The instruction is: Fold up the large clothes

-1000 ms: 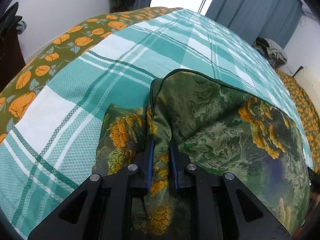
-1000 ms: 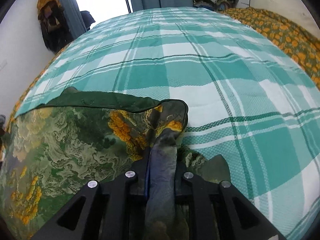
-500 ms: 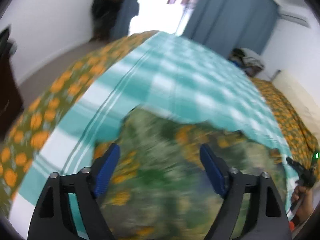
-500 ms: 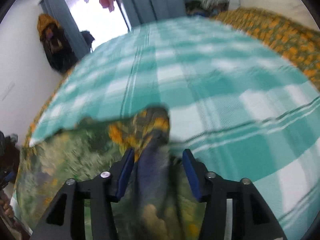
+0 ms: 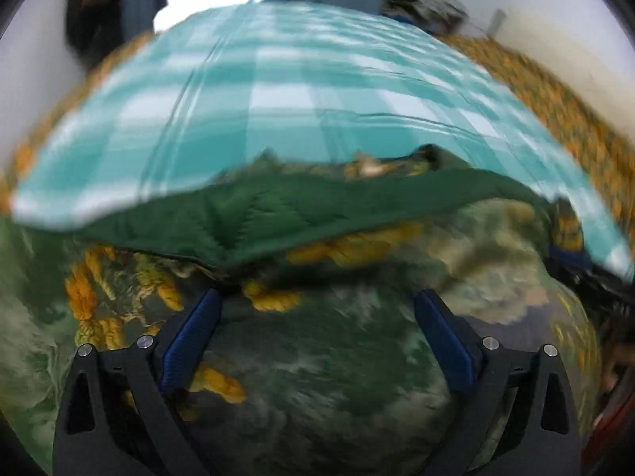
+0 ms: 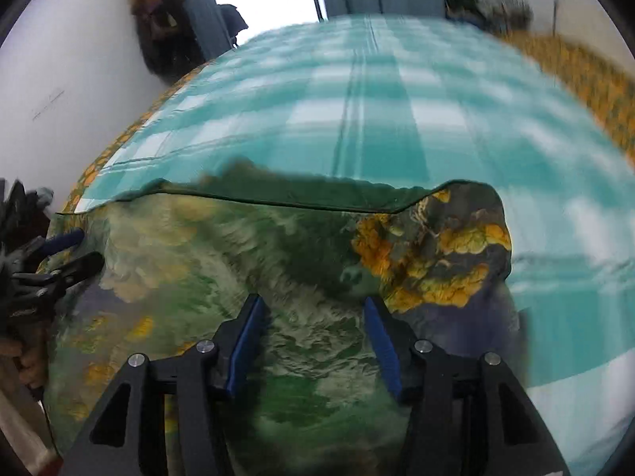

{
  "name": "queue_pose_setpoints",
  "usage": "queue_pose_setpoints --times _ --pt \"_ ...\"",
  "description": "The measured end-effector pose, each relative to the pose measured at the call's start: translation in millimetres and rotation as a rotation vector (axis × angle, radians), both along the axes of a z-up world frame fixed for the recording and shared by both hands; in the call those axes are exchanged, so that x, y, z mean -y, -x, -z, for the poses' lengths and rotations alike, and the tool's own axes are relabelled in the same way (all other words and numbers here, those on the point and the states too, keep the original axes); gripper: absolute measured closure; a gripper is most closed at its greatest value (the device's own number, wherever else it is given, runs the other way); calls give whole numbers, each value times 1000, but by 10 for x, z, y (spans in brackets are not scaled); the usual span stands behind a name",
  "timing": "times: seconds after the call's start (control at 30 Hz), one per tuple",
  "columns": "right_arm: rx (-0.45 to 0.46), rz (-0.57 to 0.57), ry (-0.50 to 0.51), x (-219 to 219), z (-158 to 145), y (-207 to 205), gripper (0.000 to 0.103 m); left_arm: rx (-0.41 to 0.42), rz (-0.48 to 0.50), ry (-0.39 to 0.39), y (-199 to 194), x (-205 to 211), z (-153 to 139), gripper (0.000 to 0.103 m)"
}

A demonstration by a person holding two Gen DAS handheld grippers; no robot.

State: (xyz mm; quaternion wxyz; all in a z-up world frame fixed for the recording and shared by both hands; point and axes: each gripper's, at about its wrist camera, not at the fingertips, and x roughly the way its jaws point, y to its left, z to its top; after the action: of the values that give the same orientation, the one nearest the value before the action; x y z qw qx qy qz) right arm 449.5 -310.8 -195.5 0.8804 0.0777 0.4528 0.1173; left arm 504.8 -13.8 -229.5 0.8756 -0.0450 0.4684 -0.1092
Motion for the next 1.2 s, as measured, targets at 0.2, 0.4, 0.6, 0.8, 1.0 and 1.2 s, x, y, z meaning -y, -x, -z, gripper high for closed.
queue_pose_setpoints --times 0.2,0.4,0.6,0.8,1.0,1.2 --pt "73 17 -51 22 123 43 49 15 -9 48 -48 -60 150 4" --pt "79 16 -108 101 183 25 49 17 -17 41 -79 -56 222 3" --pt "81 14 -118 99 176 25 49 16 -18 33 -81 -58 207 3" --pt "81 15 -117 90 167 29 49 1 -20 24 -76 -55 160 3" --pt "76 14 -124 114 171 18 49 -24 -20 -6 158 13 -235 4" --pt "48 26 -82 100 36 46 49 1 51 -72 680 167 -298 1"
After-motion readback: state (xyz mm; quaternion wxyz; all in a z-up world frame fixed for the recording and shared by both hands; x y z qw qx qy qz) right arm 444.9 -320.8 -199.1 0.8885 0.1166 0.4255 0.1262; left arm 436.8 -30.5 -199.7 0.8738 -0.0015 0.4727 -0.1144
